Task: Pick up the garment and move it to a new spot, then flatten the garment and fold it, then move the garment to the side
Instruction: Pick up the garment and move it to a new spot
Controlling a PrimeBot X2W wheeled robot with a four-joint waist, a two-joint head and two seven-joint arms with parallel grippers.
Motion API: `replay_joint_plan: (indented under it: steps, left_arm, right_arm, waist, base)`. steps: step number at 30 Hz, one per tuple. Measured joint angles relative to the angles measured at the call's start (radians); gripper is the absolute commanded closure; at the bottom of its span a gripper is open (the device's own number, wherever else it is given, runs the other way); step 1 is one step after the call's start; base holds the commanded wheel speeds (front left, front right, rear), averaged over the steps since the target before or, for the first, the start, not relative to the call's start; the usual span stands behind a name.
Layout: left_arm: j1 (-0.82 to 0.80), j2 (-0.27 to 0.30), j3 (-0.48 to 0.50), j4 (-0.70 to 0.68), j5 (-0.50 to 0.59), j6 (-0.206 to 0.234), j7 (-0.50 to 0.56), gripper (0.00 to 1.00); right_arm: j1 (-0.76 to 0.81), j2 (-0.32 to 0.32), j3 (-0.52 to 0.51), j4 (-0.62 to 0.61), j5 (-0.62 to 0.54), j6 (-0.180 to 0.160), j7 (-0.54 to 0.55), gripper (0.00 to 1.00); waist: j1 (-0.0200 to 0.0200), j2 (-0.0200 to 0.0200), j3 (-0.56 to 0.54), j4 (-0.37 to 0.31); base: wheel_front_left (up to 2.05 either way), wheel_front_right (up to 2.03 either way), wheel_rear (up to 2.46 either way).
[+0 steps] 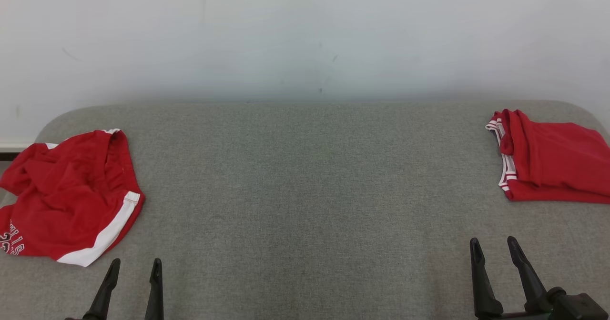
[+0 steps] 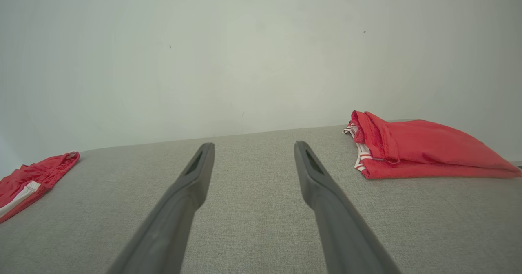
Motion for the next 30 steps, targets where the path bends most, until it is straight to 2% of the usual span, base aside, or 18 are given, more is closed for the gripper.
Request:
replay_joint_plan:
  steps: [19,30]
  left_arm:
    - [0.001,0.004,-0.002,0.009,-0.009,0.01,0.0,0.0]
    - [-0.004,0.021,0.007,0.015,-0.019,0.028,0.0,0.0]
  right_arm:
    - [0.0,0.004,0.009,0.012,0.0,0.0,0.005,0.0]
    - [-0.004,0.012,0.018,0.029,0.007,0.0,0.003,0.0]
  waist:
    - [0.0,0.0,0.002,0.018]
    - [0.0,0.0,0.008,0.114]
  base:
    - [0.0,0.0,0.0]
    - [0.0,0.0,0.0]
